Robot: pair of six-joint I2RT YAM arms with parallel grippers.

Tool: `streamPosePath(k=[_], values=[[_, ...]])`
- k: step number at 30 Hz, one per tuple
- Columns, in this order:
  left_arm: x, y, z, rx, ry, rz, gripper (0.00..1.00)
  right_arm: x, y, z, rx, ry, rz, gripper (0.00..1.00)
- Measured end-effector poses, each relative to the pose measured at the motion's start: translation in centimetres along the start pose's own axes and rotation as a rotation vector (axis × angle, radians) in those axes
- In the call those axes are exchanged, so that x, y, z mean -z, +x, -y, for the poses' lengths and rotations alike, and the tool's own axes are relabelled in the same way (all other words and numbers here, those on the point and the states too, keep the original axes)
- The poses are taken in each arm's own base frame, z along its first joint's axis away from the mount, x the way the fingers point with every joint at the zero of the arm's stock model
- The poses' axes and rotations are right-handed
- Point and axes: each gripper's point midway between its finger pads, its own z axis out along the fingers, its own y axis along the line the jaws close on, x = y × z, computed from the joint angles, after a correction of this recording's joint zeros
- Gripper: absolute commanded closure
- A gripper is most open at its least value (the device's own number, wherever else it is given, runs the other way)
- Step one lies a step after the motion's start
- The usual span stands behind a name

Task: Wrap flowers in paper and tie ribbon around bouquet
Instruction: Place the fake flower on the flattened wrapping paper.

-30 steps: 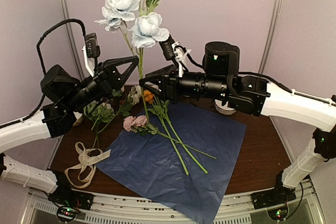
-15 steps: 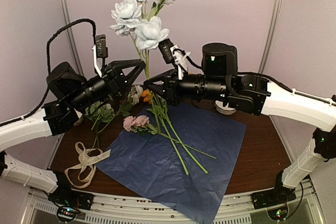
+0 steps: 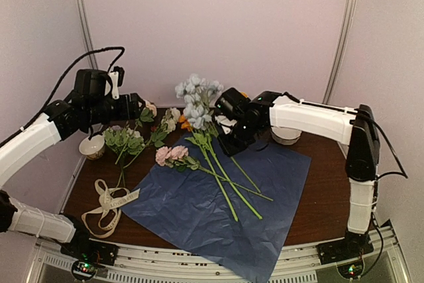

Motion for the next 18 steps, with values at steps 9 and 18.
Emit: streamPosePath(k=[9,18], values=[[-2.3,10.8,-12.5,0.079,-0.320,-0.320,0.22,-6.3,5.4,1.7,-0.017,0.104,-0.257,0.53],[-5.6,18.5,-16.2,0.076,-0.401,-0.577,0.41,-6.0,5.5,2.1,-0.023,0.120,-0.259,0.46]])
